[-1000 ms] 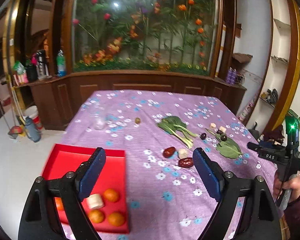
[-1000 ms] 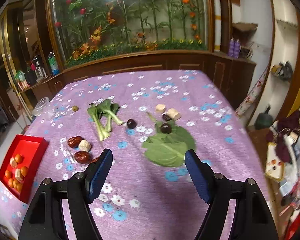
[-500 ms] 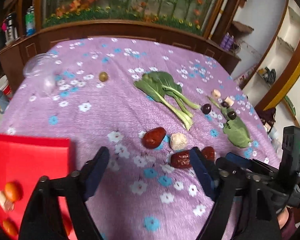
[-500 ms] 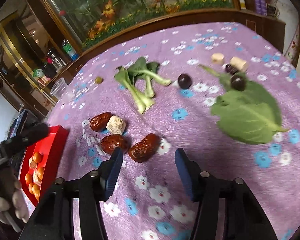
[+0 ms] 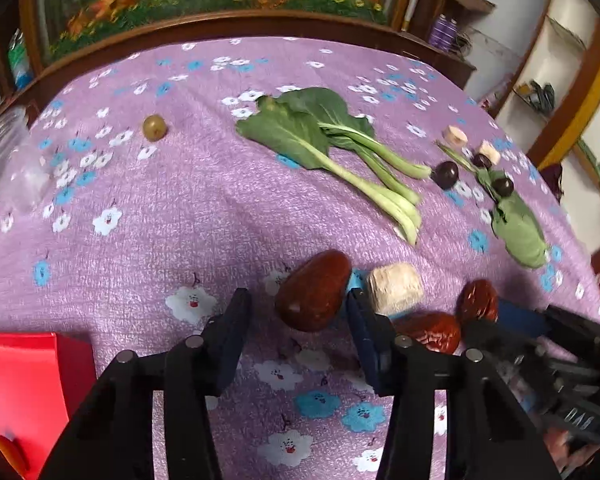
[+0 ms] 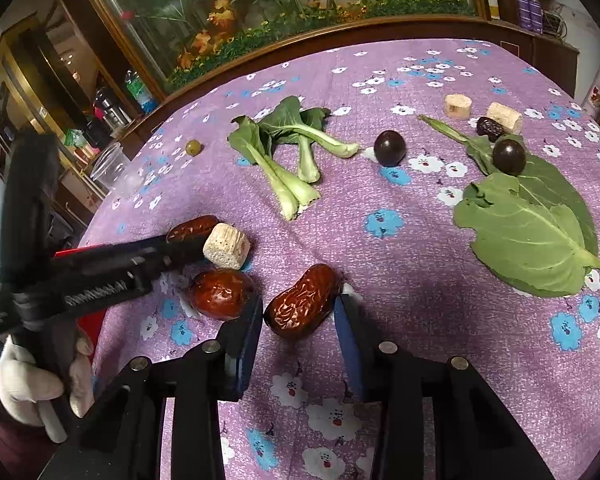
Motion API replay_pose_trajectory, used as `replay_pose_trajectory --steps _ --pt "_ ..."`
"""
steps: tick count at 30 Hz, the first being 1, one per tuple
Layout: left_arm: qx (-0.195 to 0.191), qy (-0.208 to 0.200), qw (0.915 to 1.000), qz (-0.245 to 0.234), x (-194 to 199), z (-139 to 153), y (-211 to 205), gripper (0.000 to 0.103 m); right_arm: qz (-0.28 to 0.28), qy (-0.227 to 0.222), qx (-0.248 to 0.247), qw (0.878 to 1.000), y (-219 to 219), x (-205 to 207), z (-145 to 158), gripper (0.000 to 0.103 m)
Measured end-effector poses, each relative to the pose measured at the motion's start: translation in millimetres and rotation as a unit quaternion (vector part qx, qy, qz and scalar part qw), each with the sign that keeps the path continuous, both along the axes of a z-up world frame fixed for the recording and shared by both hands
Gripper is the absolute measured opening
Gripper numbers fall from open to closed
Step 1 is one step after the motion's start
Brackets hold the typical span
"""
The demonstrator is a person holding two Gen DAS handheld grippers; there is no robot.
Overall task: Organize fruits
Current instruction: 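Grasp a red date with the left tool while the right tool grasps another red date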
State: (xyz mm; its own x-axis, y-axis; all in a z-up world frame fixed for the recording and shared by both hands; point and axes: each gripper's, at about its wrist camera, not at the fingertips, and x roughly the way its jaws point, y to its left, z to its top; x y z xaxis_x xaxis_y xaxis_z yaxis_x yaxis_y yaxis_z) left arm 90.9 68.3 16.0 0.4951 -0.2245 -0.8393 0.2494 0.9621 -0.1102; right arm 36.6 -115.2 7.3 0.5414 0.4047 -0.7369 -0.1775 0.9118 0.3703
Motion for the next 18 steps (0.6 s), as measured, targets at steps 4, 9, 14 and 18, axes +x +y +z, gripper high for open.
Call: replay_pose_trajectory --steps 4,9,14,18 --pt "0.02 -0.009 0.9997 -0.009 2.7 0.0 -7.4 0.048 0.0 -0.001 0.009 1.0 -3.3 0.6 -1.0 0.039" --pt "0.032 -0.024 0.9991 -0.016 7.2 -2.5 -17.1 0.049 0.001 -0.01 0.01 1.0 -3.4 -0.2 -1.7 0.04" --pt "0.048 -0.021 0.9986 -0.009 3.8 -1.4 -18.4 0.034 0.003 -0.016 0.003 1.0 -1.2 -0.7 -1.3 0.039" --pt "0.037 -0.032 0.9988 0.003 -8.2 7.0 -15.4 0.033 0.002 -0.011 0.018 1.0 -4.9 -1.3 -1.7 0.037"
